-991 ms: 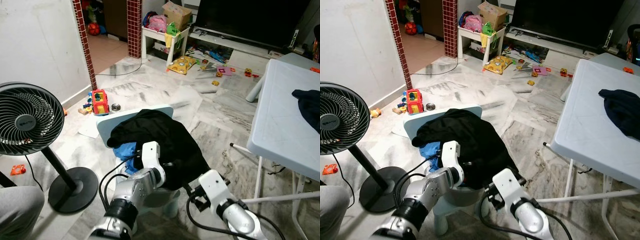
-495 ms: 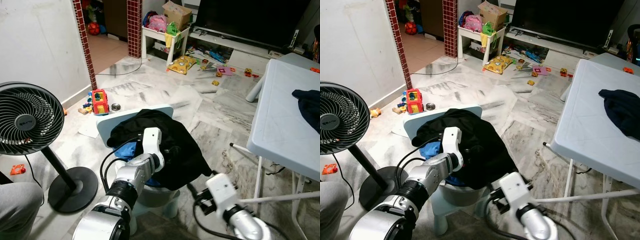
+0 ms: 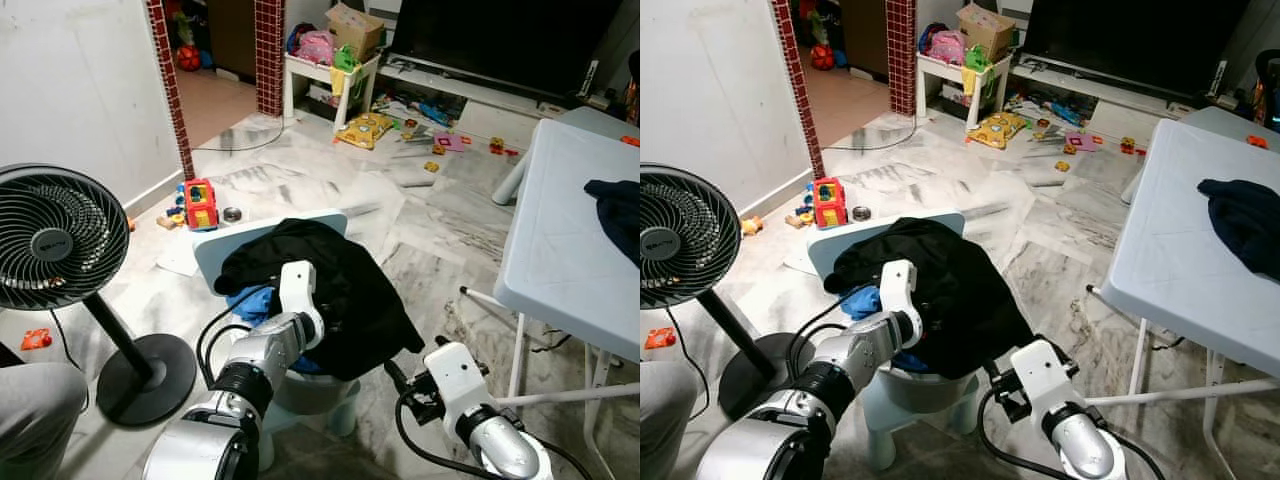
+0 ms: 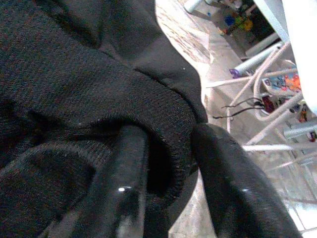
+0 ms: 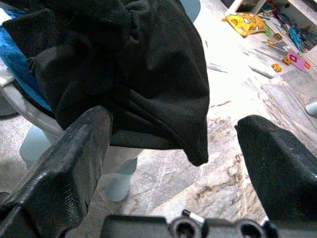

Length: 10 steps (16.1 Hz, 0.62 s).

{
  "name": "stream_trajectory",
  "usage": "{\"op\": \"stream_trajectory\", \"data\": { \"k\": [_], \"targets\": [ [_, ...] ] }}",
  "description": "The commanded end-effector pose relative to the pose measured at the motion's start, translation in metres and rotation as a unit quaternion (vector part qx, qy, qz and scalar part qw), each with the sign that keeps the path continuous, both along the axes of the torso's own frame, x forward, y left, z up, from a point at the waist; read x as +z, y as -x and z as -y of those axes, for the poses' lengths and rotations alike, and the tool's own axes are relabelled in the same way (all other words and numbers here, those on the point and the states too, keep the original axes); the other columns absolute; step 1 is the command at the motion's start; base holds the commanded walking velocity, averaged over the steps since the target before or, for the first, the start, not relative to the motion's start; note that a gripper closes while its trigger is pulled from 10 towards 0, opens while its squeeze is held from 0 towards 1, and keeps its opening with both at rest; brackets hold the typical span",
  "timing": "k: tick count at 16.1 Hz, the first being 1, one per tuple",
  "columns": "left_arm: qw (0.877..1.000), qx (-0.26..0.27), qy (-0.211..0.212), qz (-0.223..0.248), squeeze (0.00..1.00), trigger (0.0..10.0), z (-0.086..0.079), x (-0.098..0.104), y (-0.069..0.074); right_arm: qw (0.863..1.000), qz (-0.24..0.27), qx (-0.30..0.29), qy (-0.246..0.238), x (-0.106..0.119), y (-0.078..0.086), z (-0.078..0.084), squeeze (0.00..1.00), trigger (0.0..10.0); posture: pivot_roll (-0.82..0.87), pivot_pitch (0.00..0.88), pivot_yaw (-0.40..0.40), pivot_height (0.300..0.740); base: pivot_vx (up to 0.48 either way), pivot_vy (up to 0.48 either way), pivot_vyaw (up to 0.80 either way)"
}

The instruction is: Hang hanger

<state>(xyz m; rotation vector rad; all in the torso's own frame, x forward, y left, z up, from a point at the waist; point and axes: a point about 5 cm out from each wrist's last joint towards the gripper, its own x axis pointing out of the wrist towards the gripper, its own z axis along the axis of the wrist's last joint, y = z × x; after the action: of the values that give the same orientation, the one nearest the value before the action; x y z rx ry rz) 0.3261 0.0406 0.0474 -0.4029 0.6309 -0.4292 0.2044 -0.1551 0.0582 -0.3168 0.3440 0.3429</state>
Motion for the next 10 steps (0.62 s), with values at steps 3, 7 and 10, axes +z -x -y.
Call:
{"op": "stream_trajectory", "data": {
  "k": [3,7,10],
  "targets": [
    [0.999,0.003,-0.024,0.027,0.0,0.0,-0.006,0.005,-0.006,1.0,0.001,-0.003,0.002,0.001,0.001,-0.001,0.0,10.0,0.02,0.007,-0.072,0.74,0.0,0.0,0.0],
    [0.998,0.009,-0.053,0.034,0.0,0.0,-0.023,0.0,-0.007,1.0,0.0,-0.005,0.004,-0.001,0.001,-0.001,0.0,10.0,0.03,0.0,-0.067,0.74,0.0,0.0,0.0],
    [0.997,0.027,-0.057,0.04,0.0,0.0,-0.037,0.001,-0.011,1.0,0.0,-0.007,0.003,-0.002,0.001,-0.001,0.0,10.0,0.03,0.0,-0.062,0.74,0.0,0.0,0.0]
  ]
}}
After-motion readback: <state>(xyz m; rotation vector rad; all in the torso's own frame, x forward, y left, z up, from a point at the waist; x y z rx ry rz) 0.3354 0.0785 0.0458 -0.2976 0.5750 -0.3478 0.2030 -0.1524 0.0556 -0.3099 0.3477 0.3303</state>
